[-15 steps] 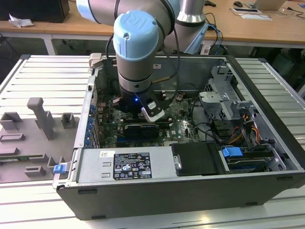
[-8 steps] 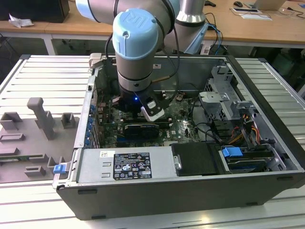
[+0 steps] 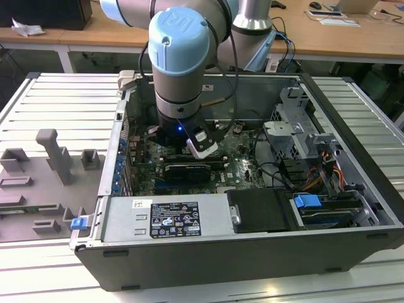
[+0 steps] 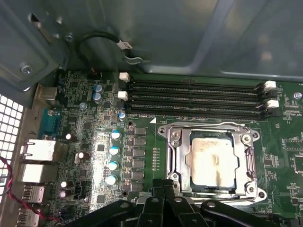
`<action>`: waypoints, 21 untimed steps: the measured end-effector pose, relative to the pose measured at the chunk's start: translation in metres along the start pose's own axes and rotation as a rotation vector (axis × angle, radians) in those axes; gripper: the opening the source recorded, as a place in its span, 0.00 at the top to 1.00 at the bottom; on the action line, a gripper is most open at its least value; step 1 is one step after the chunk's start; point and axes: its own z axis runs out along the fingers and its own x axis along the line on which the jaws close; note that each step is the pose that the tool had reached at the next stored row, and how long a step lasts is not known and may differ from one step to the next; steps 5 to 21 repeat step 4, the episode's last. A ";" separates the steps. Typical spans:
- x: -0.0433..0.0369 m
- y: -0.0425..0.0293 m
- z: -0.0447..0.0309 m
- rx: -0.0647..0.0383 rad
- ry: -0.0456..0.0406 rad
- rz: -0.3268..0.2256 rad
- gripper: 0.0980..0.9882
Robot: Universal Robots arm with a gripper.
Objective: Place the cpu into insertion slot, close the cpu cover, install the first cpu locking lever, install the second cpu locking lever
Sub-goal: 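Install the second cpu locking lever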
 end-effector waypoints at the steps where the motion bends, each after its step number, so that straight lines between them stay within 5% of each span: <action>1: 0.0000 0.0001 -0.0003 0.000 0.0000 0.000 0.99; 21: 0.0000 0.0007 -0.0026 0.000 0.0000 0.000 0.99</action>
